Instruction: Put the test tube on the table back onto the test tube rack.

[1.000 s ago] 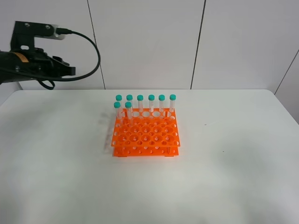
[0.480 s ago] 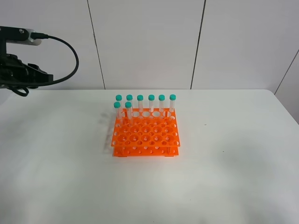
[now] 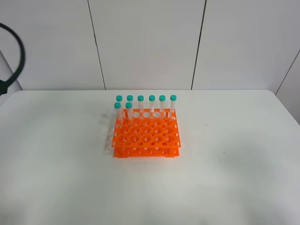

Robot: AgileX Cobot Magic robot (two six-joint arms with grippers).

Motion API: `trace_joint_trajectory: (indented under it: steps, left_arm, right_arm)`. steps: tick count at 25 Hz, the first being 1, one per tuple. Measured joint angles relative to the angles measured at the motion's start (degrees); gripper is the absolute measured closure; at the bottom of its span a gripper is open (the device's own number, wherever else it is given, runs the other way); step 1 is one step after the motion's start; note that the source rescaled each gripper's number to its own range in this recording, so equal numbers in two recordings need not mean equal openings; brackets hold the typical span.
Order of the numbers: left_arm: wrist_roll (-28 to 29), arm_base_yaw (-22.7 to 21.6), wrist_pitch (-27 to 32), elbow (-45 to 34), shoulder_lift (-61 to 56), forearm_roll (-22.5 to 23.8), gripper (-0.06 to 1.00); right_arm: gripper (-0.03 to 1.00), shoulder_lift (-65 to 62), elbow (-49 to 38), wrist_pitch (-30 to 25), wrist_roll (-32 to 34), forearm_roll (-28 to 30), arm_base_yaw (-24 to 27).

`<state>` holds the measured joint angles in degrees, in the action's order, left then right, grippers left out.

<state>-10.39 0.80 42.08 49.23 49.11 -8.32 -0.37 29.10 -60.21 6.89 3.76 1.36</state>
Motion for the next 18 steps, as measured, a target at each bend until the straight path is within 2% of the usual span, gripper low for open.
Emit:
trace_joint_trajectory:
  steps: [4,8,12,18]
  left_arm:
    - [-2.83,0.00,11.11,0.00,-9.69,-1.28,0.65]
    - [-3.37,0.00,18.73,0.00,-18.95,-1.37,0.65]
    - [-3.37,0.00,20.55,-1.83,-26.67,-0.70,0.65]
    - [-3.37,0.00,21.38,-11.17,-39.54,-3.31,0.65]
  right_arm:
    - [0.11,0.00,0.00,0.00,0.00,0.00,0.00]
    - [0.11,0.00,0.00,0.00,0.00,0.00,0.00]
    - [0.11,0.00,0.00,0.00,0.00,0.00,0.00]
    - [0.11,0.00,0.00,0.04,0.00,0.00,0.00]
